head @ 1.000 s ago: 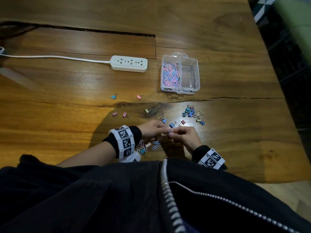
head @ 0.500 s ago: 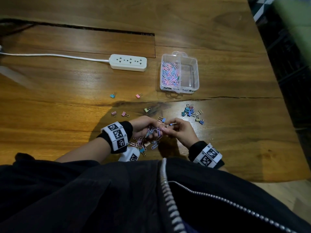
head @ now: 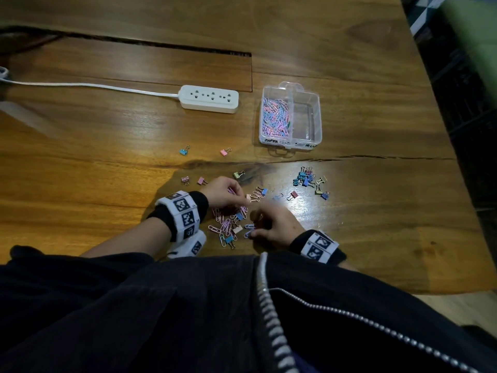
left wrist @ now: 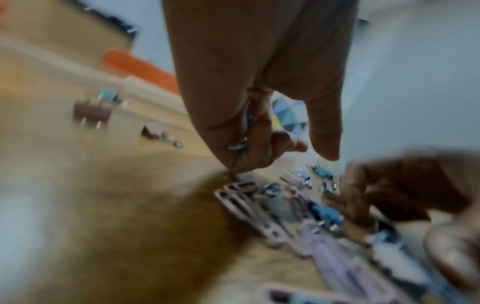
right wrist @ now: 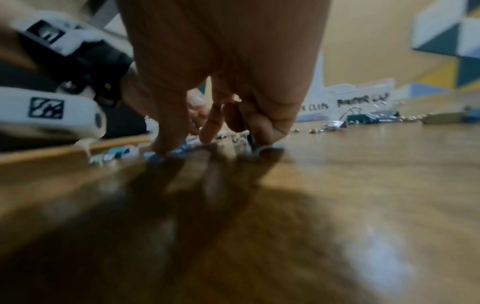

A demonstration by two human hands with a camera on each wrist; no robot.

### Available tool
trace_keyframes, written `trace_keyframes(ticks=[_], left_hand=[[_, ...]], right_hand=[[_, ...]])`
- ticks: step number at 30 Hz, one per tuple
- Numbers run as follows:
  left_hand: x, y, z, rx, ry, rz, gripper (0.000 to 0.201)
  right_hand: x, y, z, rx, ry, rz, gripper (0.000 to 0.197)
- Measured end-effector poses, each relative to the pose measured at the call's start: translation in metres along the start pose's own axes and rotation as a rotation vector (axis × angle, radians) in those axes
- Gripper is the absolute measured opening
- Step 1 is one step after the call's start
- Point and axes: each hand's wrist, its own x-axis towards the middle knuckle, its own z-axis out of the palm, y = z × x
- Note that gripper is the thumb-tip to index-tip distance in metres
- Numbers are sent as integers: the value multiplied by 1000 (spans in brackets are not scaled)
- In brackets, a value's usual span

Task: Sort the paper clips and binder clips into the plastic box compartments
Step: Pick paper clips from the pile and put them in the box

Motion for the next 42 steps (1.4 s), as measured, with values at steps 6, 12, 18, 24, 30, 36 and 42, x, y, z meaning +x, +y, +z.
trace_keyframes(ticks=[6,12,18,24,30,36,42], left_hand=[[2,1,3,572,-51,195,23],[2,10,12,929,-51,306,24],[-1,0,10,996,-67,266,33],[-3,-10,4,868,-72,211,26],[-6,-9,-7,211,84,122,28],[-8,-2,-17,-147,-5,27,12],[-5,5,-12,-391,-58,-84,23]], right_hand=[[5,3,3,-245,36,-83,27],[1,7,9,-320,9,-156,25],[-1,9,0,270,74,12,18],[2,0,-16,608,-191,131,33],[4,-14,-14,411,-198,8,38],[7,-11,-5,-122,-171,-143,28],[8,-6,1,-348,-145,-267,36]])
